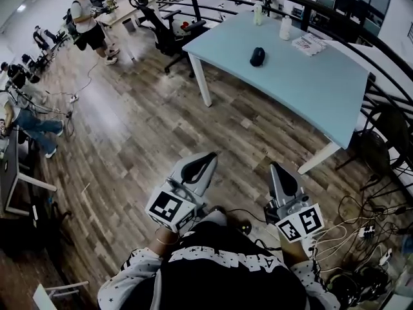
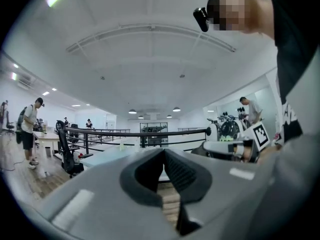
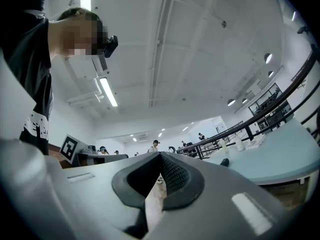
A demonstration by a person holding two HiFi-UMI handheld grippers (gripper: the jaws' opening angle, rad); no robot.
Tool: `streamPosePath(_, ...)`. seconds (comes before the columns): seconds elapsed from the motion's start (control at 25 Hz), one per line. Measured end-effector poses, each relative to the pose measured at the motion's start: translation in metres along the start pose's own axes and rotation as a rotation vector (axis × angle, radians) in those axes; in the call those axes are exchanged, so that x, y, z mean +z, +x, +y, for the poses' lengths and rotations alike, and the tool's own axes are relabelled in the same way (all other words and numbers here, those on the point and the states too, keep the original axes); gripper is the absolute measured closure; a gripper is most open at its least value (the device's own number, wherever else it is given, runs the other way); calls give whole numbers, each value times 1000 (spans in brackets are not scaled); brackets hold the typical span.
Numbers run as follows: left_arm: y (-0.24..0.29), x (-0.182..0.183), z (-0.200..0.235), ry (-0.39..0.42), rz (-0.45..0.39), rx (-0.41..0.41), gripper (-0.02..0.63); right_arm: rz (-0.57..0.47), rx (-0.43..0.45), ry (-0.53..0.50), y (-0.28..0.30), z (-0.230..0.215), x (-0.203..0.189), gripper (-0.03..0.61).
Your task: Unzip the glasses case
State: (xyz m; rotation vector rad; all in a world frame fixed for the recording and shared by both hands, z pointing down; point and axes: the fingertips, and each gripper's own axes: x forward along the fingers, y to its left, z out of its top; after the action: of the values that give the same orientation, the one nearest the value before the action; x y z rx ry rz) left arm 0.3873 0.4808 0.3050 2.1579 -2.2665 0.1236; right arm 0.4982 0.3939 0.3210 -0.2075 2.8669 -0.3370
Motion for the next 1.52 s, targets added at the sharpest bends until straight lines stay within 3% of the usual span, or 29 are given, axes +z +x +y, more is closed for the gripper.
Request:
streamPosePath(0.24,0,5,21,0,-35,47,614,3,16,-21,13,-2,-1,586)
streamPosePath(0.52,38,5,44,-36,-83,-19,614,17,-41,-73,36,-25,6,588)
streamPosePath(0.76,85,5,92,-60,-117,-88,614,25,-133,-96,78,-57,5,588)
streamPosePath(1.12,154,-11,162,-89,-102,-171,614,48,-235,-138,149,-107,3,588)
streamPosePath(1.52,189,-13,235,-90,-112,-196,614,44,-278,-148,224,-130,-2,588)
